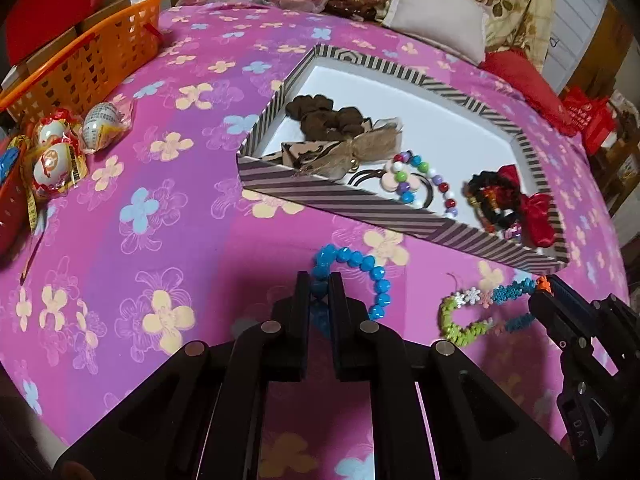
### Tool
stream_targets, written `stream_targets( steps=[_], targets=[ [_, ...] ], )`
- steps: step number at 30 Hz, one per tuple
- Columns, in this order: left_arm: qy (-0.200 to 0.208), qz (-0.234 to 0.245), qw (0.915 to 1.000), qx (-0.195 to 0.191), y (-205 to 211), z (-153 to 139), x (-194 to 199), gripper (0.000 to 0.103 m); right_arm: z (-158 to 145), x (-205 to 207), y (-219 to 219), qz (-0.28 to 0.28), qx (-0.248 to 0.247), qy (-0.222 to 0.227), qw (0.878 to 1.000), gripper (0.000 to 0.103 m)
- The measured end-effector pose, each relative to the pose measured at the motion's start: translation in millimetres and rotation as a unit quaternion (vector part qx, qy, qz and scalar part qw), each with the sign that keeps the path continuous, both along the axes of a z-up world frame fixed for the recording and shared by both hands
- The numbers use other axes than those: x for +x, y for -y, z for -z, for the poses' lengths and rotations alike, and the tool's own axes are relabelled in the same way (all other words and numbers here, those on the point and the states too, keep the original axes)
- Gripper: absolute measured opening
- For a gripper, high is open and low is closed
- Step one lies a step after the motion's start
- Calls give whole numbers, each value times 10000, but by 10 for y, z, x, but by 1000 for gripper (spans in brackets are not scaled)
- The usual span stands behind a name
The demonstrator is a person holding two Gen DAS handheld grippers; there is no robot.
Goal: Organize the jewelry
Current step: 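Carry the blue bead bracelet with the left tool toward the tray while the right tool carries the flower bracelet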
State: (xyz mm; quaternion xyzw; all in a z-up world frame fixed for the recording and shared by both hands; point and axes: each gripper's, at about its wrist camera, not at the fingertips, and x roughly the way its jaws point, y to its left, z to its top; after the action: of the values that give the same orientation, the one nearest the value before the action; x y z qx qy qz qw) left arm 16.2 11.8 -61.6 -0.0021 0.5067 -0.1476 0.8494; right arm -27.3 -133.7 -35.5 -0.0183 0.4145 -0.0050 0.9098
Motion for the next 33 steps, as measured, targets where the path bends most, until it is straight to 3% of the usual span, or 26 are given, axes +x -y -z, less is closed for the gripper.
stream_targets(
  steps=[20,33],
  targets=[
    [174,186,9968,-764,13,-413,-171,7,-294,-221,59,178,18,184,9997,12],
    [351,161,9968,-695,48,-511,-246,7,-410,-248,52,189,-56,216,9996,12]
  ],
)
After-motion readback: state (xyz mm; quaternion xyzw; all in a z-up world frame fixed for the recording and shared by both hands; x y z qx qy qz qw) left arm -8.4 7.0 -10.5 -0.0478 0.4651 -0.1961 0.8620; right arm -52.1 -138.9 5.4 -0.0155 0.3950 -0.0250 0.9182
